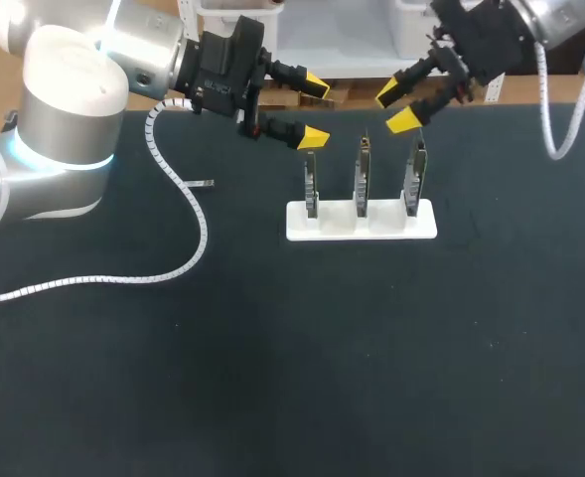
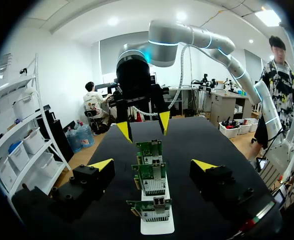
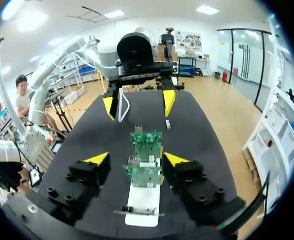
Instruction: Pick up the optical module with the left hand, and insert it into the network port with the right hand.
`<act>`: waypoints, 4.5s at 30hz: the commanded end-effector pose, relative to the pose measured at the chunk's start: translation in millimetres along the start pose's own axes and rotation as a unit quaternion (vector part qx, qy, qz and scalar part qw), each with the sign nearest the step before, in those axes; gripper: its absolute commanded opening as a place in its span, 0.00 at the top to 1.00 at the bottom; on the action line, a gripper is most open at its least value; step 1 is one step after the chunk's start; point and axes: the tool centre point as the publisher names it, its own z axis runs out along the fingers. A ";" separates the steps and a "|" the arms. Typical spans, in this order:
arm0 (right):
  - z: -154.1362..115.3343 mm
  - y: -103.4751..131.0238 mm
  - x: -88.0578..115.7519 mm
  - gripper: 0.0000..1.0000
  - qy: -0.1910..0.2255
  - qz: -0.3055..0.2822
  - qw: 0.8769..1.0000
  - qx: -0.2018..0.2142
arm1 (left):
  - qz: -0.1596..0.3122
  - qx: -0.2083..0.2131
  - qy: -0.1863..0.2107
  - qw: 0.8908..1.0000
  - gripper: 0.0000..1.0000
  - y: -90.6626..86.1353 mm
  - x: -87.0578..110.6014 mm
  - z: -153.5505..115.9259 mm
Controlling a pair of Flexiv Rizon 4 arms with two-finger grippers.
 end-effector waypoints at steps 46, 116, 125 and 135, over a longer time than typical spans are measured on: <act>-75.2 57.3 45.4 0.00 0.016 0.018 0.999 0.038 | -0.001 0.000 0.003 1.000 0.00 0.4 -0.9 0.5; -80.8 61.9 48.9 0.00 0.034 0.037 0.998 0.048 | -0.002 0.011 0.110 0.994 0.00 -61.2 51.1 -89.4; -80.8 61.9 48.9 0.00 0.034 0.037 0.998 0.048 | 0.011 0.013 0.188 0.982 0.00 -47.4 48.6 -87.4; -80.8 61.9 48.9 0.00 0.034 0.037 0.998 0.048 | -0.040 0.062 0.278 0.958 0.00 -27.9 113.2 -98.7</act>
